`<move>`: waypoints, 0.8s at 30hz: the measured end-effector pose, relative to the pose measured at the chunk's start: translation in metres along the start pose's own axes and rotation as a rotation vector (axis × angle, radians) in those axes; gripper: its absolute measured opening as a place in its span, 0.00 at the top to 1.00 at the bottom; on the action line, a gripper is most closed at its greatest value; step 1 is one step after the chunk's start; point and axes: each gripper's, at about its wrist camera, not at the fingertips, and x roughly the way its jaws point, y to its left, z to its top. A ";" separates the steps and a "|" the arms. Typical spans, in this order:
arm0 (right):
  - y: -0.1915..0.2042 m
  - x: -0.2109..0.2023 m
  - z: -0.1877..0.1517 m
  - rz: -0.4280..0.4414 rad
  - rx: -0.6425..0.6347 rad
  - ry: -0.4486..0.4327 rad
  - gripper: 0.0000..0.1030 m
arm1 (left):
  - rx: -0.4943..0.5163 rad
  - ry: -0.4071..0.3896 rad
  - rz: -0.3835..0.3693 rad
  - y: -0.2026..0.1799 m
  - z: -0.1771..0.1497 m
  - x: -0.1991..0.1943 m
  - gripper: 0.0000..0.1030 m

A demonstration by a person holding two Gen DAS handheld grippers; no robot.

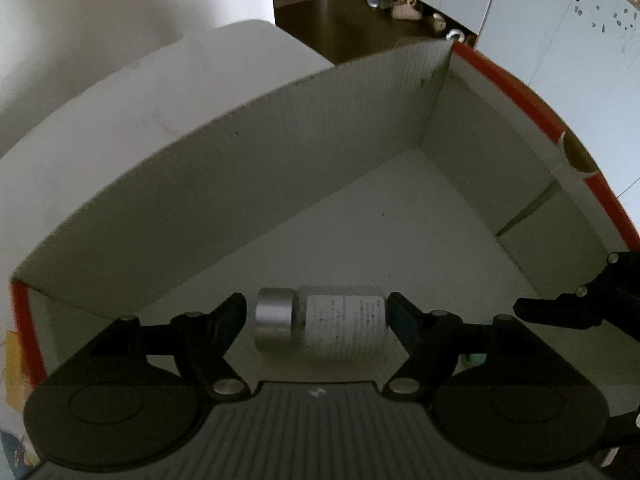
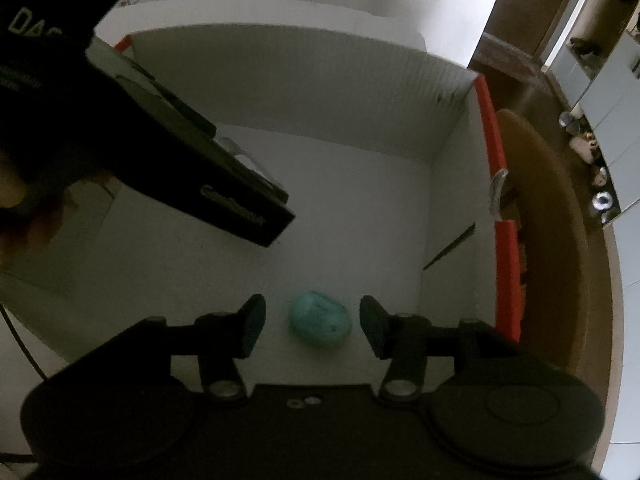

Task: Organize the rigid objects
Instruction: 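Open the left gripper to drop the jar while the right drops the ball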

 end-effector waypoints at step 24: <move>-0.011 -0.083 -0.030 0.067 0.111 -0.205 0.18 | -0.074 -0.216 0.008 0.012 -0.022 -0.090 0.25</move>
